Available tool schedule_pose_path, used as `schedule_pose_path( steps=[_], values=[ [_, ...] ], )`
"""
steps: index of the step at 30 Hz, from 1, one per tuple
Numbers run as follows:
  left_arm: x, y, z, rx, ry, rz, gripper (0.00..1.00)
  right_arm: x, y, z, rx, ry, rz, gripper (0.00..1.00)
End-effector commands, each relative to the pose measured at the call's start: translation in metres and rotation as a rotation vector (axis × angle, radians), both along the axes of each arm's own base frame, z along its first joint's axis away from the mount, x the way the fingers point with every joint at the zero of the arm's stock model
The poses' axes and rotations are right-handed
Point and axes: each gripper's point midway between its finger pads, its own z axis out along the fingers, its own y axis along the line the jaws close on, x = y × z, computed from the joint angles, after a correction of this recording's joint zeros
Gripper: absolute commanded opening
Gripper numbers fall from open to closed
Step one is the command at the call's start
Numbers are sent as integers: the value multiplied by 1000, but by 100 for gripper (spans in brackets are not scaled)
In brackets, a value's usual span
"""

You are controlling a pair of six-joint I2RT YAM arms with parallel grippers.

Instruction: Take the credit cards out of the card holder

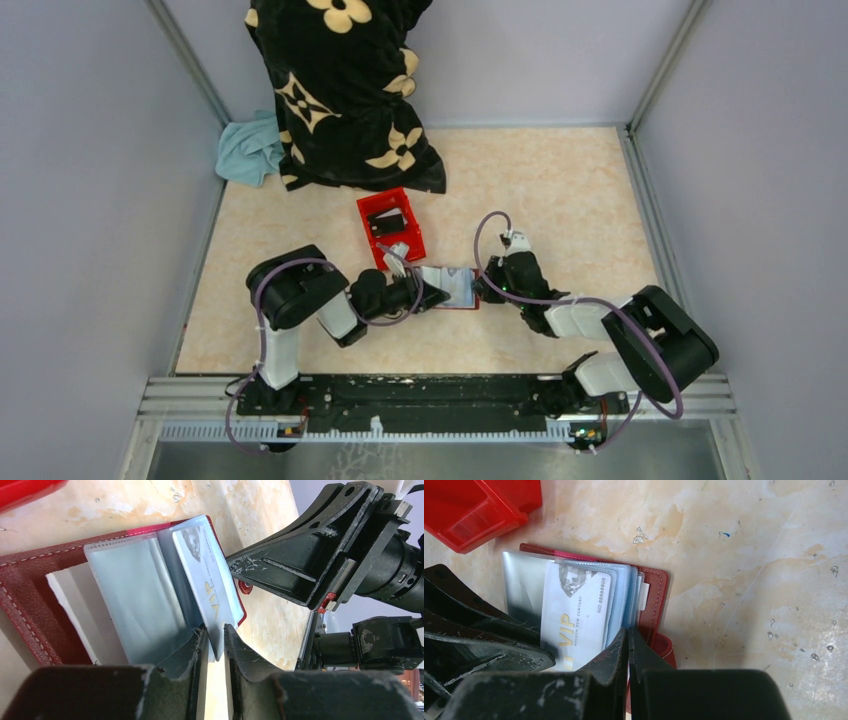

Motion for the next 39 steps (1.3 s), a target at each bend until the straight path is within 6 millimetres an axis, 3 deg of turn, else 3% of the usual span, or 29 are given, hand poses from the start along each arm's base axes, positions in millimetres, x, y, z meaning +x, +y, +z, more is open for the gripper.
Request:
schedule_pose_path(
  steps=[1, 7, 11, 14, 31, 35, 39],
  values=[
    [-2, 2, 7, -51, -8, -15, 23, -18, -18, -32, -87, 103, -11, 0],
    [-1, 7, 7, -63, -1, -6, 19, -18, -19, -34, -92, 105, -12, 0],
    [-1, 10, 5, -56, 1, 2, 29, -18, -19, -35, -94, 108, -11, 0],
    [0, 14, 4, -50, 0, 10, 31, -19, -19, -36, -95, 110, -10, 0],
    [2, 22, 5, -49, 1, 33, 16, -19, -18, -37, -95, 116, -5, 0],
    [2, 23, 5, -53, 0, 32, 26, -19, -18, -38, -96, 117, -5, 0],
    [3, 24, 6, -59, -1, 37, 26, -19, -18, -38, -97, 116, -5, 0]
  ],
)
